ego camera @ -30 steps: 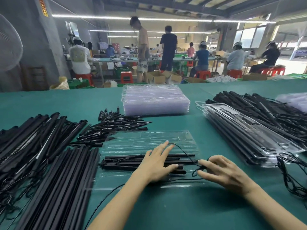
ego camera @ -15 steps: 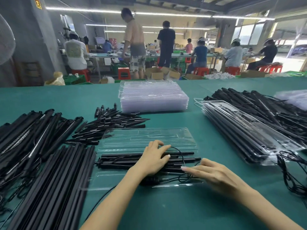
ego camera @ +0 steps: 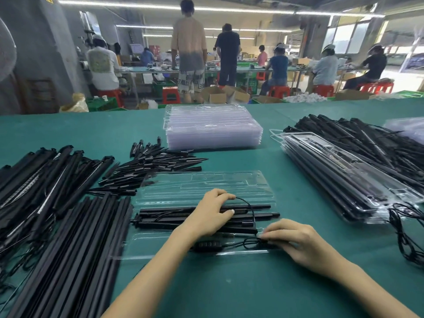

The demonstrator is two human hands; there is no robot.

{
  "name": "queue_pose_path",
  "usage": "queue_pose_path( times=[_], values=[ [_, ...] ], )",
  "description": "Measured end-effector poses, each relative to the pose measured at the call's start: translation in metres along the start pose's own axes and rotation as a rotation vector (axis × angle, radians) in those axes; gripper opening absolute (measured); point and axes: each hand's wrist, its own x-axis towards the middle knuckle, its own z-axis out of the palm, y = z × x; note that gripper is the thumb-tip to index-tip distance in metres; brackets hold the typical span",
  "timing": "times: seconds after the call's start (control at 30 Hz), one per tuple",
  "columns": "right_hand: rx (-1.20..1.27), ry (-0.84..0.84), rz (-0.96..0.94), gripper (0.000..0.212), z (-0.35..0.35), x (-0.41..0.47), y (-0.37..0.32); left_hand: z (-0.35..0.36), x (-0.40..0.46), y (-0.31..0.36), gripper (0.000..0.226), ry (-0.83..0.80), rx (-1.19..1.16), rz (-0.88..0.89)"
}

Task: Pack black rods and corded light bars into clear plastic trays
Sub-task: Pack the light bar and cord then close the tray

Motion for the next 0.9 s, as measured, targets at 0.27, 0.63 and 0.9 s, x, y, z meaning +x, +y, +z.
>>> queue_pose_path(
  times=[0.27, 0.63, 0.9],
  values=[
    [-0.112, -0.071, 0.005, 0.024, -0.008, 0.008, 0.0, 0.012, -0.05, 0.047, 0.028, 0.077, 0.309, 0.186],
    [0.438, 0.387, 0.364, 0.025, 0.001, 0.012, -0.015, 0.009, -0.05, 0.031, 0.039, 0.269, 0.002, 0.124],
    [0.13, 0.483, 0.383, 0.042, -0.008, 0.044, -0.025, 0.011, -0.026, 0.024, 0.059, -0.038, 0.223, 0.023]
  ],
)
